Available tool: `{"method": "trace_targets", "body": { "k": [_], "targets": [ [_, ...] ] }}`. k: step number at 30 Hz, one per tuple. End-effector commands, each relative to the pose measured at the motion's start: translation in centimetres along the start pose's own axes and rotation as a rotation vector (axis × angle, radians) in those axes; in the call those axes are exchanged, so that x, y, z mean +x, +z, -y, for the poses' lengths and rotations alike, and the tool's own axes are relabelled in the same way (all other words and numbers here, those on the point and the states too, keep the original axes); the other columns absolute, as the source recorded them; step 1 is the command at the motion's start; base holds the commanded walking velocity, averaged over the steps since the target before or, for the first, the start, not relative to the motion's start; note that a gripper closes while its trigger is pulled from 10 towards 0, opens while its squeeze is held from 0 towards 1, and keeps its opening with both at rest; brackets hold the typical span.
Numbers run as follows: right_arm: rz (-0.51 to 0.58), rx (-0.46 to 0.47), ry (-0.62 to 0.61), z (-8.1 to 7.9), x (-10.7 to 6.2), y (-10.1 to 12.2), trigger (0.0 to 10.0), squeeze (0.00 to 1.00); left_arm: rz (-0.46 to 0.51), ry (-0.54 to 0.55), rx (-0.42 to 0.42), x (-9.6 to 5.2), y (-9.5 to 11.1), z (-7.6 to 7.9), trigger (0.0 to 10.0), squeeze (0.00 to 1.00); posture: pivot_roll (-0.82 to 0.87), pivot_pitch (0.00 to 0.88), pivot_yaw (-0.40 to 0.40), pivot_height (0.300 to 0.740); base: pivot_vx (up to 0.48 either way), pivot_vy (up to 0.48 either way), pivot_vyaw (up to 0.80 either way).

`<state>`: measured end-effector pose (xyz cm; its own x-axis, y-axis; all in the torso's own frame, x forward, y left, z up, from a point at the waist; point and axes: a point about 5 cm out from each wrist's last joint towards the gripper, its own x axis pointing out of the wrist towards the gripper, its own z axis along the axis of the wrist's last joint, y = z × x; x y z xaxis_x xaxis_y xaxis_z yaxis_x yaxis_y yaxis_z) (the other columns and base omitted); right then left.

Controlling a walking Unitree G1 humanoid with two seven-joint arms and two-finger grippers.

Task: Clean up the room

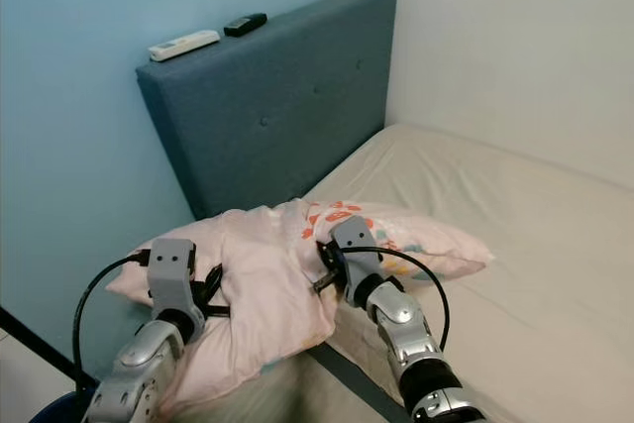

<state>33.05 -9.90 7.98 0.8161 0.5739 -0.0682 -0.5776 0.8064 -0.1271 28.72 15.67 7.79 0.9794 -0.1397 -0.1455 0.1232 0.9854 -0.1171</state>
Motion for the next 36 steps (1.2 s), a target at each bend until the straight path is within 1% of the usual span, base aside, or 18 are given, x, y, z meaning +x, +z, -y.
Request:
{"method": "trace_targets", "body": {
  "k": [1, 7, 10, 23, 36],
  "targets": [
    [0.06, -0.016, 0.051, -0.9, 0.91, 1.36, 10.0, 0.0, 0.012, -0.017, -0.001, 0.56, 0.51, 0.68, 10.0, 0.0, 0.03, 0.063, -0.003, 0.74, 0.0, 0.0, 0.0],
    [0.058, -0.015, 0.056, -1.03, 0.95, 1.33, 10.0, 0.0, 0.037, 0.006, -0.023, 0.61, 0.88, 0.25, 10.0, 0.0, 0.03, 0.064, -0.004, 0.74, 0.0, 0.0, 0.0],
    [0.046, -0.024, 0.06, -1.17, 1.02, 1.21, 10.0, 0.0, 0.056, 0.014, -0.037, 0.58, 1.1, 0.06, 10.0, 0.0, 0.03, 0.067, -0.007, 0.74, 0.368, 0.0, 0.0],
    [0.042, -0.018, 0.06, -1.12, 0.99, 1.17, 10.0, 0.0, 0.056, 0.018, -0.048, 0.63, 1.15, 0.17, 10.0, 0.0, 0.03, 0.073, -0.011, 0.74, 0.374, 0.0, 0.0],
    [0.045, -0.016, 0.065, -1.21, 1.06, 1.25, 10.0, 0.0, 0.068, 0.03, -0.058, 0.44, 1.32, -0.28, 10.0, 0.0, 0.03, 0.074, -0.013, 0.74, 0.371, 0.0, 0.0]
  ]
}}
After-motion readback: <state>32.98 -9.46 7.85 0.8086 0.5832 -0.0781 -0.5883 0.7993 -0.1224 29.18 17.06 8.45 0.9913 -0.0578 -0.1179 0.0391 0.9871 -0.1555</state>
